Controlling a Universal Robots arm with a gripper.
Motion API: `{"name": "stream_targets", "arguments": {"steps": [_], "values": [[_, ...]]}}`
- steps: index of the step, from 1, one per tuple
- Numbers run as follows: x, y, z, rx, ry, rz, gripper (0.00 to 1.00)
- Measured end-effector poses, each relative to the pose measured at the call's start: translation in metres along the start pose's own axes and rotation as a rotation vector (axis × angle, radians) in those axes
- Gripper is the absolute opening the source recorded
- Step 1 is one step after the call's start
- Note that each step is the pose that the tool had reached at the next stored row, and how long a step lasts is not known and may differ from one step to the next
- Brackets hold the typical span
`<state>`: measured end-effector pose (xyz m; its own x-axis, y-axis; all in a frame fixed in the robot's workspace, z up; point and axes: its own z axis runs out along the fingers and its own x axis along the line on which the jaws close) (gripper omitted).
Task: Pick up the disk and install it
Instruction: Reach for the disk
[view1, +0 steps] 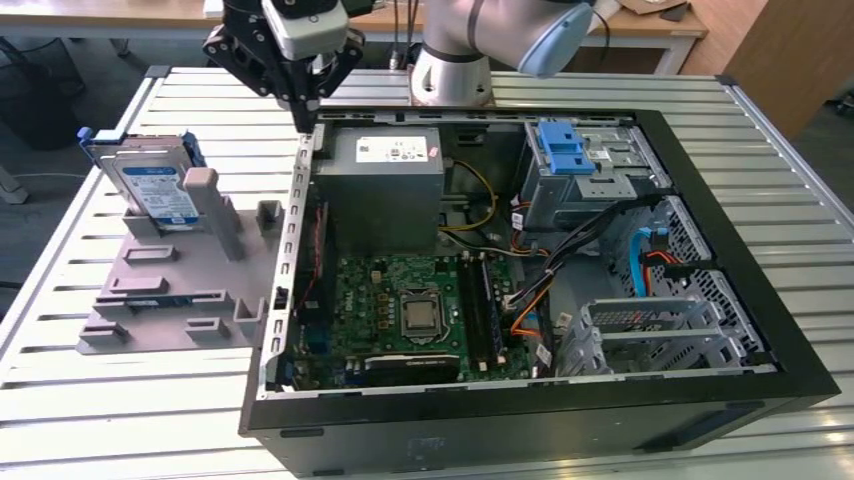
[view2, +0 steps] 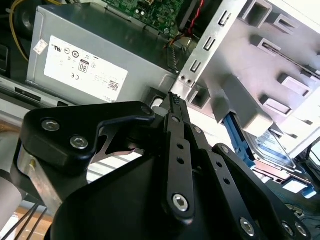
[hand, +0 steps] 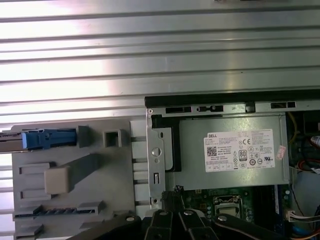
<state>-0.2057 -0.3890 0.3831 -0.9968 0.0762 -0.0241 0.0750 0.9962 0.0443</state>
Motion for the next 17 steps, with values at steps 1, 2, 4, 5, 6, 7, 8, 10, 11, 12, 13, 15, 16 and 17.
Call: {"name": "stream_targets", "arguments": {"steps": [1,2,4,5,6,7,8,10,11,12,13,15,16,17], "values": [[0.0022,0.0001,0.0001,0.0000,0.0001,0.000,0.11],[0.0046,0.0002,0.0001,0.0000,0.0003,0.000,0.11],[0.0093,0.0007,0.0002,0.0001,0.0007,0.000,0.11],[0.0117,0.0010,0.0003,0.0001,0.0010,0.000,0.11],[0.0137,0.0014,0.0004,0.0001,0.0013,0.000,0.11],[0.0156,0.0018,0.0004,0.0002,0.0017,0.000,0.11],[0.0176,0.0022,0.0005,0.0002,0.0021,0.000,0.11],[0.0217,0.0030,0.0006,0.0003,0.0027,0.000,0.11],[0.0240,0.0031,0.0007,0.0002,0.0029,0.000,0.11],[0.0263,0.0033,0.0007,0.0003,0.0032,0.000,0.11],[0.0286,0.0035,0.0007,0.0003,0.0034,0.000,0.11],[0.0334,0.0041,0.0008,0.0003,0.0039,0.000,0.11],[0.0362,0.0045,0.0008,0.0003,0.0041,0.000,0.11],[0.0393,0.0049,0.0010,0.0003,0.0042,0.000,0.11]]}}
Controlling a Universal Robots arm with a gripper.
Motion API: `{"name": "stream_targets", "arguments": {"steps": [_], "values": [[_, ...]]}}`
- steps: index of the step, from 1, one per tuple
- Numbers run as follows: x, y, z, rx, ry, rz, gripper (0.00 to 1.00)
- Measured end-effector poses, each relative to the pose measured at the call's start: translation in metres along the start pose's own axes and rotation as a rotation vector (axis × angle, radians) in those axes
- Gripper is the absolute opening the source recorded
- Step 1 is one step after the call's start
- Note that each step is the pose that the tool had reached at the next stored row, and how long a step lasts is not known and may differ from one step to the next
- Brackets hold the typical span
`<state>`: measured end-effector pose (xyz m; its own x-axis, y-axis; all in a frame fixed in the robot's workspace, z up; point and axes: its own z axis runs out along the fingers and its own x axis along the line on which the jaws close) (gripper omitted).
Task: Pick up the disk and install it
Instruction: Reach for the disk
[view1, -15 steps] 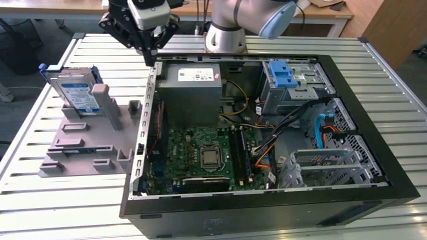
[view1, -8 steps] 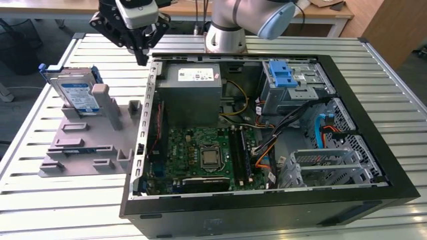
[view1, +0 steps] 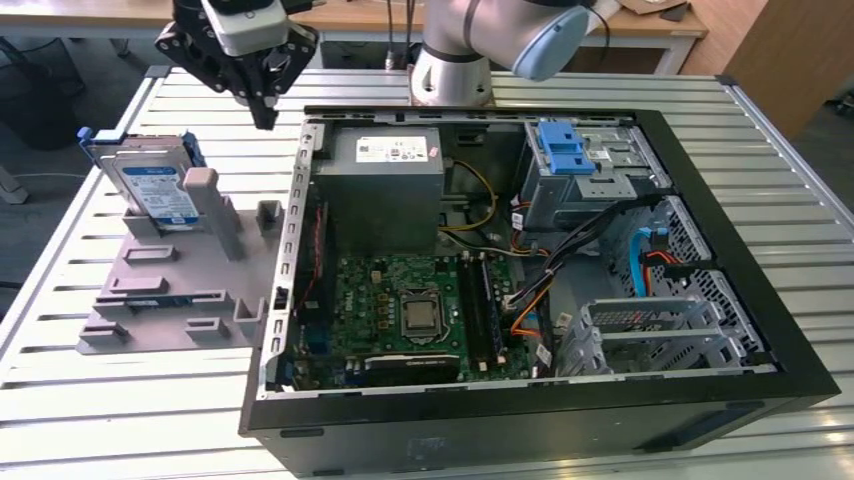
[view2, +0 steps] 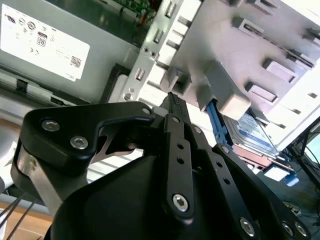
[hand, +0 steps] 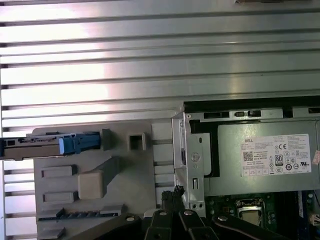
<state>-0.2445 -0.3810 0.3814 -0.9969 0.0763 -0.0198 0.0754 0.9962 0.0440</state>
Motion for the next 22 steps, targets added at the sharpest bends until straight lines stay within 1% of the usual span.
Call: {"name": "stream_targets", "arguments": {"steps": [2,6,10,13,17,22], "values": [[0.0061,0.0009,0.0003,0.0000,0.0002,0.000,0.11],[0.0165,0.0024,0.0005,0.0003,0.0033,0.001,0.11],[0.0281,0.0038,0.0009,0.0005,0.0049,0.001,0.11],[0.0353,0.0042,0.0012,0.0005,0.0055,0.001,0.11],[0.0388,0.0040,0.0013,0.0005,0.0056,0.001,0.11],[0.0390,0.0040,0.0013,0.0005,0.0056,0.001,0.11]]}}
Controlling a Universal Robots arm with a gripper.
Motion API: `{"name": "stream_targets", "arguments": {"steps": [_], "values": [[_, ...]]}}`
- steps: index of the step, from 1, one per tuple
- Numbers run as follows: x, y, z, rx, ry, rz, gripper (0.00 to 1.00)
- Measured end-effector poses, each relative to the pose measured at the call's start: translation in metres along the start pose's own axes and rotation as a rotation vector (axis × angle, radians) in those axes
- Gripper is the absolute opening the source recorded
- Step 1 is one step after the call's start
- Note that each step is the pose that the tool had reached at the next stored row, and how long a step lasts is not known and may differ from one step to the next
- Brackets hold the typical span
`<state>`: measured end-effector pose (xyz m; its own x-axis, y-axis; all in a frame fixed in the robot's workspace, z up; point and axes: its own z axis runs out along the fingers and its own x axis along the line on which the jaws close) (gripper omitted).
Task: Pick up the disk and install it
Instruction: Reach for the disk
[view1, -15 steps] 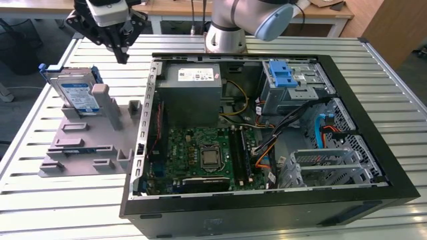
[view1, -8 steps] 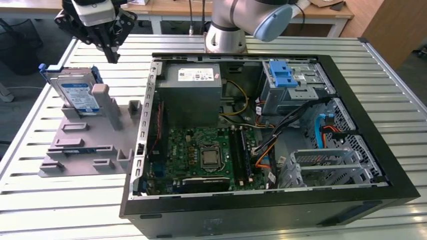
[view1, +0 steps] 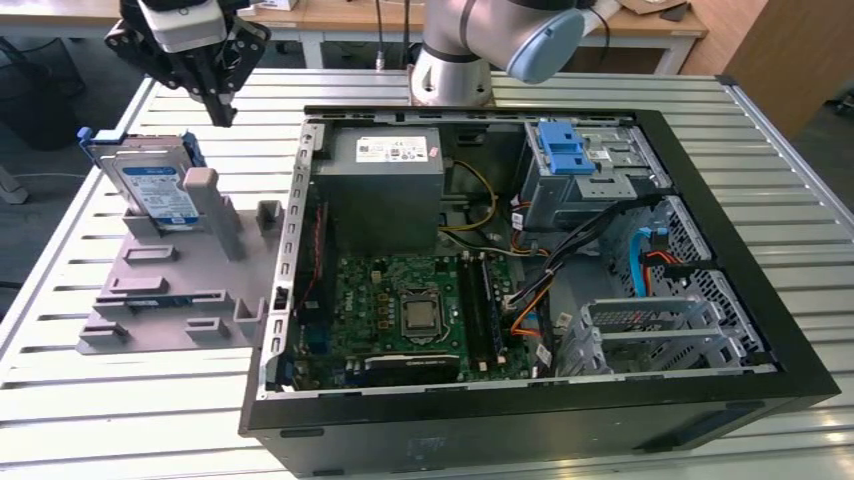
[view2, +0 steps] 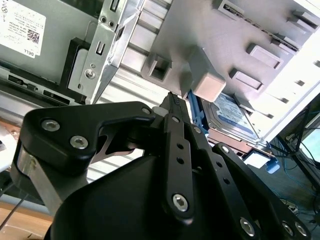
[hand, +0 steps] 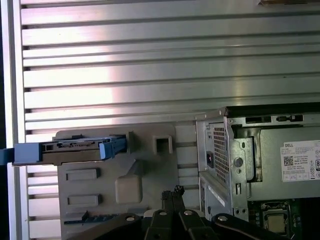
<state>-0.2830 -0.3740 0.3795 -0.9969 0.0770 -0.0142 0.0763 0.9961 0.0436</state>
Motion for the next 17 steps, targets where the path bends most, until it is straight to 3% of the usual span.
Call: {"name": "stream_targets", "arguments": {"steps": [3,5,17], "values": [[0.0009,0.0000,0.0000,0.0001,0.0000,0.000,0.11],[0.0051,0.0003,0.0000,0.0001,0.0000,0.000,0.11],[0.0471,0.0026,0.0009,0.0000,0.0000,0.002,0.11]]}}
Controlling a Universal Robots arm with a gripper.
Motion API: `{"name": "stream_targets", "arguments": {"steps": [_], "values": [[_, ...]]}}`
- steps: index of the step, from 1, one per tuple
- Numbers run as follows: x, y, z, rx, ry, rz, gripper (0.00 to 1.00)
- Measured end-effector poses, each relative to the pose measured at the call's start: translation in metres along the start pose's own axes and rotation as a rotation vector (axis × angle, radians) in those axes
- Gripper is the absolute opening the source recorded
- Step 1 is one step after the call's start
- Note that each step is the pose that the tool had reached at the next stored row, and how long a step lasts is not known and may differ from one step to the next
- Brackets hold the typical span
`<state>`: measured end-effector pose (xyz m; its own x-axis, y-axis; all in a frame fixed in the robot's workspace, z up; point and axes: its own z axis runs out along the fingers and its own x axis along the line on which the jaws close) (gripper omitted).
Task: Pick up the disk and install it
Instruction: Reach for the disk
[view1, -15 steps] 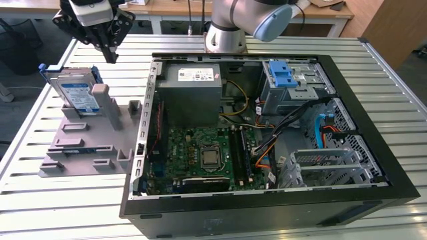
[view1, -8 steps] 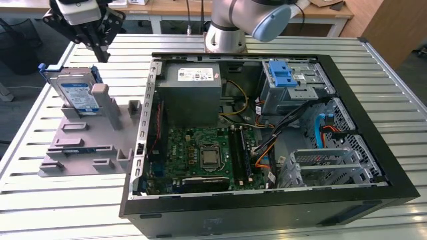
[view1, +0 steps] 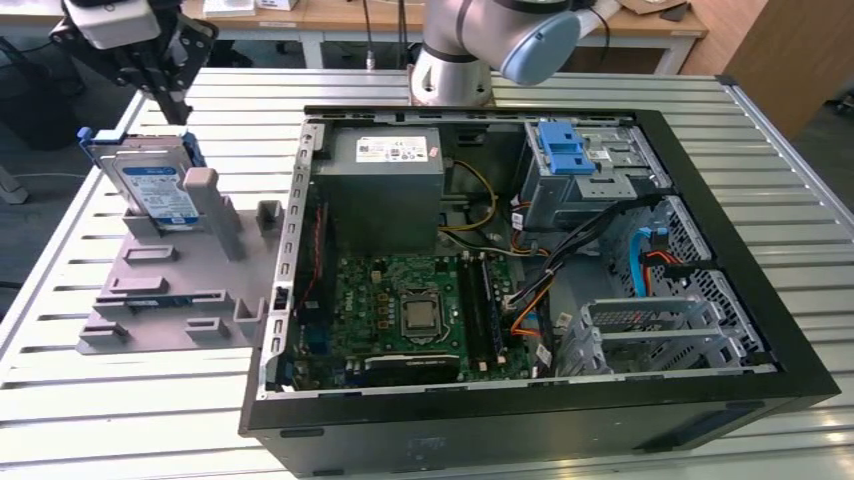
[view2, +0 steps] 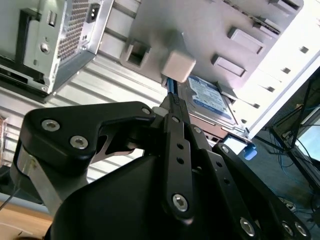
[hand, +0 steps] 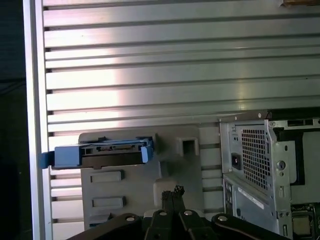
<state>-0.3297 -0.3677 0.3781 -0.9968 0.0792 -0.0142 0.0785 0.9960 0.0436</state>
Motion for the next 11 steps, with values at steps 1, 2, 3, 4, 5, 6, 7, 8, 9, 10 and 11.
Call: {"name": "stream_targets", "arguments": {"steps": [1,2,3,4,5,6,7,8,9,10,11], "values": [[0.0039,0.0001,0.0001,0.0001,0.0000,0.000,0.11],[0.0078,0.0003,0.0003,0.0001,0.0000,0.000,0.11],[0.0121,0.0004,0.0005,0.0001,0.0001,0.000,0.11],[0.0160,0.0005,0.0007,0.0000,0.0000,0.000,0.11],[0.0200,0.0006,0.0009,0.0000,-0.0001,0.000,0.11],[0.0239,0.0008,0.0010,0.0001,0.0000,0.001,0.11],[0.0275,0.0011,0.0011,0.0001,0.0001,0.001,0.11],[0.0306,0.0017,0.0013,0.0000,-0.0001,0.001,0.11],[0.0330,0.0027,0.0015,0.0000,-0.0001,0.001,0.11],[0.0349,0.0042,0.0017,0.0001,-0.0001,0.001,0.11],[0.0371,0.0058,0.0019,0.0000,-0.0001,0.001,0.11]]}}
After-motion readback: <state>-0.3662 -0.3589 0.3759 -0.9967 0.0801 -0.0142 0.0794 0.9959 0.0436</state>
